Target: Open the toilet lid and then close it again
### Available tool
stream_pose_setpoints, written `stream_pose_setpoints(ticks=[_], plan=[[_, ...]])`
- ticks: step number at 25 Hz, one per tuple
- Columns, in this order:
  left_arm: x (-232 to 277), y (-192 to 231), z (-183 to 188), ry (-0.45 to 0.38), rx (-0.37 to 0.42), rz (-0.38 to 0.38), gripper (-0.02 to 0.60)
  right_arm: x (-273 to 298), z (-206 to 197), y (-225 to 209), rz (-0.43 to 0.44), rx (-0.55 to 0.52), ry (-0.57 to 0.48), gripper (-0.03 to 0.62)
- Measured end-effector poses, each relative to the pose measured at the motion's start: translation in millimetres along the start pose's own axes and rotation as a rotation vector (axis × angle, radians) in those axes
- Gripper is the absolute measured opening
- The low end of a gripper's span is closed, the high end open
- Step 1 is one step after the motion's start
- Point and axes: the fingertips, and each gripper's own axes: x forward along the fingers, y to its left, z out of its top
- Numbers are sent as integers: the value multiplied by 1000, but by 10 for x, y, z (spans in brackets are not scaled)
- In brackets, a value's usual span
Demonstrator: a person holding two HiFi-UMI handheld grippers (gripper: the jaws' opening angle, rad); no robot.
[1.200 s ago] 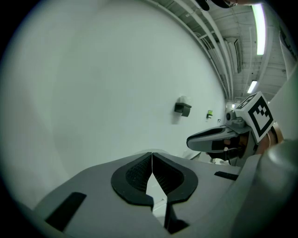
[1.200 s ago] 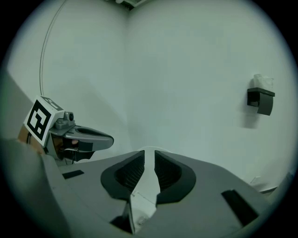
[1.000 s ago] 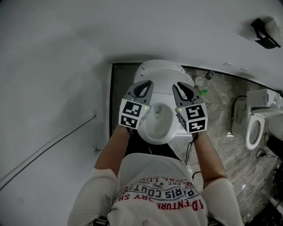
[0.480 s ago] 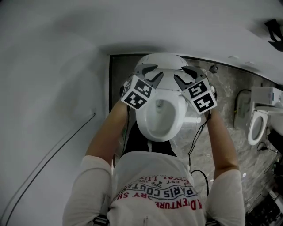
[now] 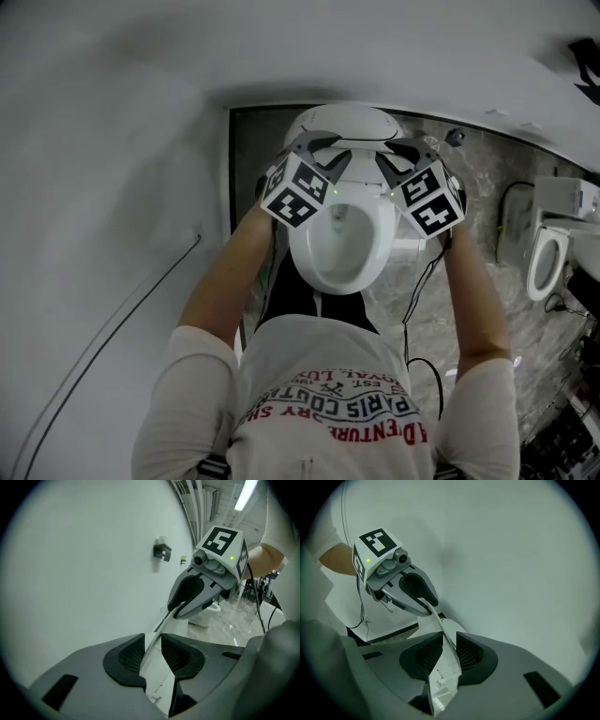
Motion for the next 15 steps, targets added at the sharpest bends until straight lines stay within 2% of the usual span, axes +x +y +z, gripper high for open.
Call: stream_pose_setpoints(ticks=[2, 9, 15], plan=[[-57, -82, -25, -12, -27, -7, 114, -48, -30, 85, 16, 1, 5, 85], [-292, -505, -154, -12, -28, -24, 112, -296, -192, 507, 49, -30, -23, 76], [-516, -889, -322, -33, -18, -26, 112, -478, -345, 930, 71, -103, -40, 67]])
